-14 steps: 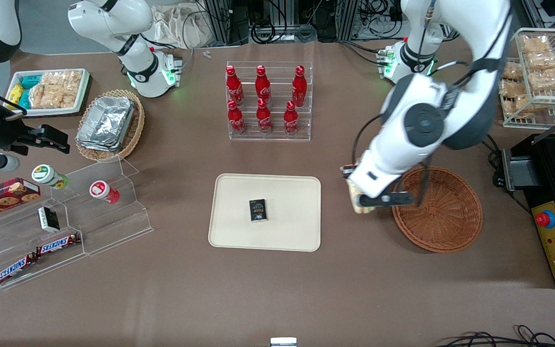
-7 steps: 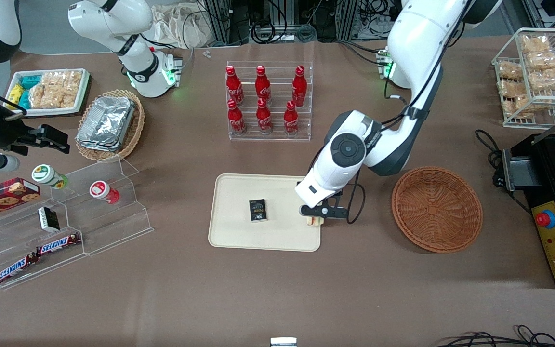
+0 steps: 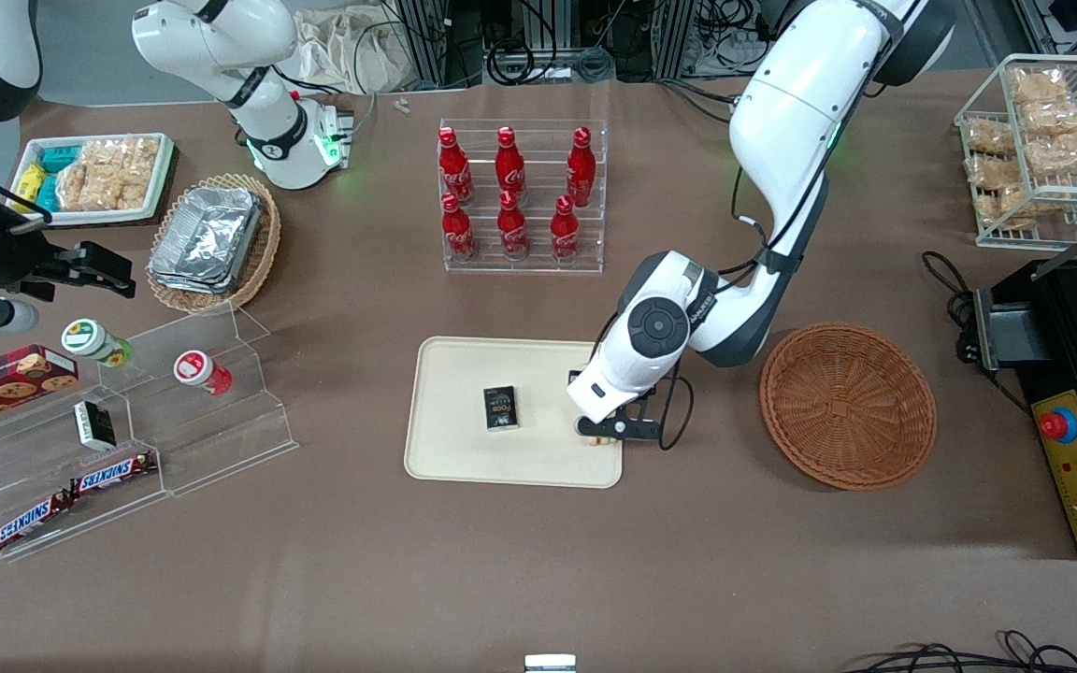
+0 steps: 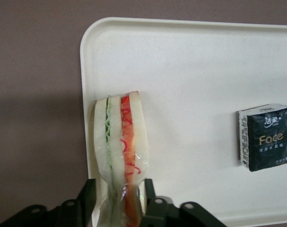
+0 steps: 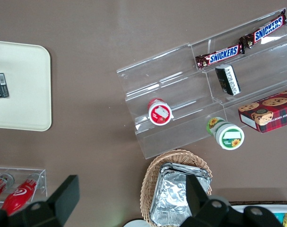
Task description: Place sandwich from basket to tray
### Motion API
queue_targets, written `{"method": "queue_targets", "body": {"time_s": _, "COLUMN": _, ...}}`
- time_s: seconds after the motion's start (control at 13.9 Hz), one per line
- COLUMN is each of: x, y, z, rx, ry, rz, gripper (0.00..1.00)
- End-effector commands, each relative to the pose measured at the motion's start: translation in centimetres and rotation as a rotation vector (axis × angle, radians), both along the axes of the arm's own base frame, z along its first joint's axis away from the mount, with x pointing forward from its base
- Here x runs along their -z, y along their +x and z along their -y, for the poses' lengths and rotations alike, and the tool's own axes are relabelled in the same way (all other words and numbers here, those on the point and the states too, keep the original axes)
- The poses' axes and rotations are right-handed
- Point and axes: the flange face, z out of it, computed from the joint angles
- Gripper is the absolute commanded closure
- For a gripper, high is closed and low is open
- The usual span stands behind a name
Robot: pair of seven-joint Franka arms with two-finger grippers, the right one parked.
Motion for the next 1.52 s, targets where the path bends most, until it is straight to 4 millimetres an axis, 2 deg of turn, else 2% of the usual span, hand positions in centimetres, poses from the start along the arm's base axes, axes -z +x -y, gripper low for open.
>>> {"method": "queue_targets", "body": {"time_s": 0.0, "x": -0.4, "y": 0.3, "z": 0.6, "rx": -0.01, "ry": 0.002, "rz": 0.002, "gripper": 0.01}}
{"method": "queue_targets", "body": {"time_s": 0.22, "x": -2.6, "y": 0.3, "z": -0.3, "rx": -0.024, "ry": 0.024, "rz": -0.031, "gripper": 0.01}}
{"method": "queue_targets", "body": {"time_s": 0.36, "x": -5.1, "y": 0.2, "z": -1.6, "rx": -0.026, "ry": 0.054, "rz": -0.071, "gripper": 0.01}}
{"method": "queue_targets", "body": {"time_s": 0.43, "x": -6.6, "y": 0.5, "z": -2.9, "rx": -0.037, "ry": 0.072, "rz": -0.093, "gripper": 0.01}}
{"method": "queue_targets", "body": {"time_s": 0.58, "x": -9.2, "y": 2.4, "z": -7.5, "rx": -0.091, "ry": 0.069, "rz": -0.109, "gripper": 0.01}}
{"method": "queue_targets", "body": {"time_s": 0.79, "x": -13.8, "y": 2.2, "z": -12.1, "rx": 0.0, "ry": 0.084, "rz": -0.185, "gripper": 0.01}}
{"method": "queue_targets", "body": {"time_s": 1.15, "x": -20.5, "y": 3.1, "z": -23.9, "rx": 0.115, "ry": 0.071, "rz": -0.222, "gripper": 0.01}}
{"method": "queue_targets", "body": {"time_s": 1.3, "x": -22.9, "y": 3.0, "z": -27.4, "rx": 0.195, "ry": 0.064, "rz": -0.201, "gripper": 0.02}}
{"method": "queue_targets", "body": {"time_s": 1.44, "x": -24.4, "y": 3.5, "z": -31.2, "rx": 0.19, "ry": 0.101, "rz": -0.169, "gripper": 0.01}}
